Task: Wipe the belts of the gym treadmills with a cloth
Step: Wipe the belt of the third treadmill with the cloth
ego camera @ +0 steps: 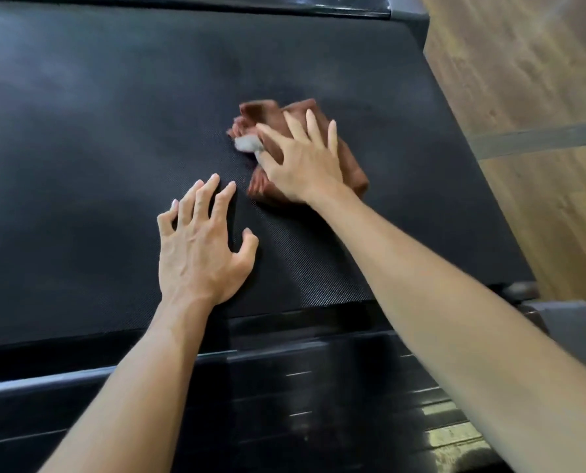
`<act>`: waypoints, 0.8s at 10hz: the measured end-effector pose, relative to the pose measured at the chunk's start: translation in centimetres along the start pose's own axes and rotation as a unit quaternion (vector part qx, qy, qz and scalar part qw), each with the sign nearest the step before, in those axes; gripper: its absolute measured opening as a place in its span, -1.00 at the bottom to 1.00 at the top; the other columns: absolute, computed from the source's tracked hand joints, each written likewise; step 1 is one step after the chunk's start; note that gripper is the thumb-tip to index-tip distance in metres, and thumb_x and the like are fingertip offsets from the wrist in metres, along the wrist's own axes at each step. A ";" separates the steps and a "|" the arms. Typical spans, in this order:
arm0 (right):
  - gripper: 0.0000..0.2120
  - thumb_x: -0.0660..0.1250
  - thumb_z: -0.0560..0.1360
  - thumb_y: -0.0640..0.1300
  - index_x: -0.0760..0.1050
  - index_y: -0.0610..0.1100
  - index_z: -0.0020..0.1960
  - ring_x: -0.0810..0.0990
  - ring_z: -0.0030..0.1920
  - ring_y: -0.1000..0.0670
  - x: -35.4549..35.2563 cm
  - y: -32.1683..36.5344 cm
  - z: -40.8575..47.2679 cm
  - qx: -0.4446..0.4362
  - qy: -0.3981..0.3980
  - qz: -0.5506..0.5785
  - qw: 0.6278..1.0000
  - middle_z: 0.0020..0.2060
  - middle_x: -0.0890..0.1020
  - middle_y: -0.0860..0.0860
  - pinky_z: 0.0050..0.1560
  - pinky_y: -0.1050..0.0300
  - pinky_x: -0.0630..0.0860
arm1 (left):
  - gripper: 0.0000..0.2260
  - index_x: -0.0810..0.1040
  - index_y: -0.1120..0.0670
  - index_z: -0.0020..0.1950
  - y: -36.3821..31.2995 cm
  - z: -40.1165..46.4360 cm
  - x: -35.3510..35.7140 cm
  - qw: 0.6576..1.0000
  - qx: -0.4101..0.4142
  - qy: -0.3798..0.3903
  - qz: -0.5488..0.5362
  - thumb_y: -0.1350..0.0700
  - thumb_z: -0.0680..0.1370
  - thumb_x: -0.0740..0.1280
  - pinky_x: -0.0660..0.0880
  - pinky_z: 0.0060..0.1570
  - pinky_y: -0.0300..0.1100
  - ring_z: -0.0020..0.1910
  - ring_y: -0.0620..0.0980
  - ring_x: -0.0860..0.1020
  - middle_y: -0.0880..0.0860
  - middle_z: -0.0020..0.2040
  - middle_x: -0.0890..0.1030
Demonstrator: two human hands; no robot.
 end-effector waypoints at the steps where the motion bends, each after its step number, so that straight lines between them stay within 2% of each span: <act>1: -0.49 0.00 0.66 0.28 0.21 0.30 0.60 -0.07 0.67 -0.12 0.0 -4.5 -3.4 0.037 -0.030 -0.019 0.999 0.67 0.14 0.04 0.55 -0.43 -0.29 | -0.36 0.29 -0.04 0.58 0.0 0.1 0.0 1.000 0.001 -0.001 -0.003 -0.22 0.52 0.09 0.14 0.50 0.10 0.62 0.00 0.13 -0.02 0.62 0.23; 2: -0.48 0.04 0.65 0.25 0.23 0.28 0.60 -0.09 0.67 -0.19 -1.2 -8.7 -2.3 0.166 -0.038 -0.016 0.985 0.67 0.12 0.00 0.51 -0.51 -0.31 | -0.36 0.28 -0.05 0.58 -0.1 0.0 0.0 1.000 0.000 0.001 -0.002 -0.22 0.52 0.08 0.14 0.51 0.10 0.62 0.00 0.12 -0.02 0.63 0.22; 3: -0.51 0.05 0.66 0.14 0.32 0.17 0.57 -0.17 0.67 -0.22 -2.0 -7.9 2.2 0.208 -0.064 -0.011 0.976 0.69 -0.02 -0.12 0.53 -0.48 -0.30 | -0.36 0.28 -0.04 0.58 -0.1 -0.1 -0.1 1.000 -0.001 0.000 -0.001 -0.22 0.52 0.09 0.13 0.52 0.09 0.62 0.00 0.13 -0.02 0.62 0.23; 4: -0.52 0.06 0.65 0.04 0.34 0.05 0.55 -0.02 0.66 -0.11 -1.6 -3.4 6.0 0.112 -0.076 0.012 0.991 0.67 0.11 -0.03 0.56 -0.45 -0.16 | -0.37 0.29 -0.04 0.58 -0.1 0.0 -0.1 1.000 0.000 0.000 0.002 -0.23 0.52 0.11 0.14 0.51 0.09 0.62 0.00 0.13 -0.02 0.62 0.23; 5: -0.44 0.08 0.67 0.06 0.12 0.15 0.66 0.03 0.66 -0.09 -0.4 1.5 5.0 -0.014 -0.044 0.034 0.998 0.65 0.18 0.13 0.56 -0.44 -0.15 | -0.37 0.29 -0.05 0.58 0.0 0.1 0.0 1.000 -0.004 0.001 0.003 -0.22 0.52 0.12 0.14 0.51 0.09 0.62 0.00 0.13 -0.02 0.62 0.23; 6: -0.50 0.14 0.67 0.03 0.27 0.19 0.60 0.04 0.66 -0.03 0.3 1.3 -0.5 -0.081 -0.028 0.047 0.995 0.64 0.21 0.17 0.59 -0.36 -0.19 | -0.36 0.29 -0.05 0.58 0.0 0.0 0.1 1.000 -0.005 0.003 -0.001 -0.22 0.51 0.11 0.13 0.51 0.08 0.62 -0.01 0.12 -0.02 0.63 0.22; 7: -0.51 0.14 0.65 -0.05 0.34 0.16 0.57 0.08 0.66 0.00 -0.2 -3.7 -3.4 -0.027 -0.049 0.063 0.996 0.62 0.26 0.18 0.60 -0.33 -0.17 | -0.36 0.29 -0.04 0.58 -0.1 0.0 -0.1 1.000 -0.003 0.000 -0.007 -0.22 0.52 0.10 0.13 0.52 0.08 0.62 0.00 0.13 -0.02 0.62 0.23; 8: -0.54 0.08 0.67 -0.06 0.36 0.13 0.55 0.10 0.65 -0.03 -1.4 -6.7 -0.3 0.071 -0.061 0.065 0.993 0.60 0.29 0.18 0.60 -0.36 -0.17 | -0.36 0.29 -0.03 0.58 -0.1 0.0 -0.2 1.000 -0.001 0.001 -0.005 -0.23 0.52 0.09 0.13 0.52 0.10 0.62 0.02 0.14 -0.02 0.62 0.24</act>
Point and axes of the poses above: each hand's wrist, its own z-axis towards the middle knuckle, its own x-axis out of the palm, y = z × x, the point moved 4 cm from there along z, towards the middle knuckle
